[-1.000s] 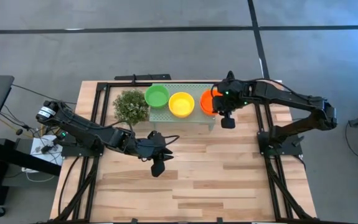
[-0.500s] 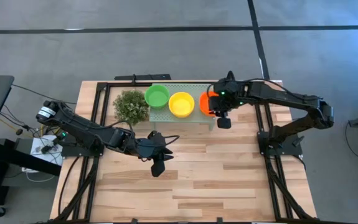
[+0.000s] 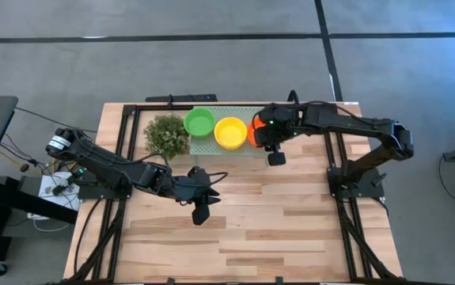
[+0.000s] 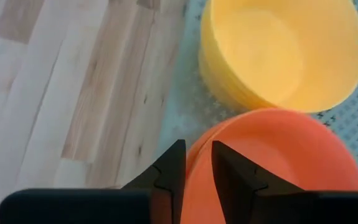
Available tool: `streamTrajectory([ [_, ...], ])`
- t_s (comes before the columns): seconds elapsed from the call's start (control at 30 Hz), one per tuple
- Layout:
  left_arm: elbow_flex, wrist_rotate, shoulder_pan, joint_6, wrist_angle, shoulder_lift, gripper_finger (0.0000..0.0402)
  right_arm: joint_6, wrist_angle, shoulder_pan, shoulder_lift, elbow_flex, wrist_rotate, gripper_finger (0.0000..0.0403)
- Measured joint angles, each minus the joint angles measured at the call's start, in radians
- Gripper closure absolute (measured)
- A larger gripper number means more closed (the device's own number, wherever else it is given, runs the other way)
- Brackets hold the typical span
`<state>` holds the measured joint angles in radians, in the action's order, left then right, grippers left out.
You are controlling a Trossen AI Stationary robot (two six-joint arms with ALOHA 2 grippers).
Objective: Pick & Place Mini bowls
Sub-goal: Stack the orange bowl on the orange bowl on the shelf, then return to Home Position
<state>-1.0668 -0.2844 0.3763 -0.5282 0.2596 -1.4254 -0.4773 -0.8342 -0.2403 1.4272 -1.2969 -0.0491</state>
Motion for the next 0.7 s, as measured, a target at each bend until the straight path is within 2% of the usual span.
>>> streamTrajectory([
  [0.2, 0.0, 0.0, 0.0, 0.0, 0.0, 0.0, 0.0307, 0.006, -0.088, 0.001, -0.001, -0.062, 0.001, 0.033],
  [0.43, 0.0, 0.0, 0.0, 0.006, 0.0, 0.0, 0.0307, 0.15, -0.279, 0.045, -0.003, -0.21, 0.0, 0.033],
  [0.57, 0.001, 0.0, 0.0, 0.057, 0.0, 0.011, 0.0307, 0.154, -0.298, 0.105, -0.066, -0.23, -0.003, 0.033],
  [0.7, 0.002, -0.041, 0.0, 0.157, 0.048, 0.086, 0.0307, 0.187, -0.279, 0.164, -0.18, -0.176, -0.003, 0.033],
])
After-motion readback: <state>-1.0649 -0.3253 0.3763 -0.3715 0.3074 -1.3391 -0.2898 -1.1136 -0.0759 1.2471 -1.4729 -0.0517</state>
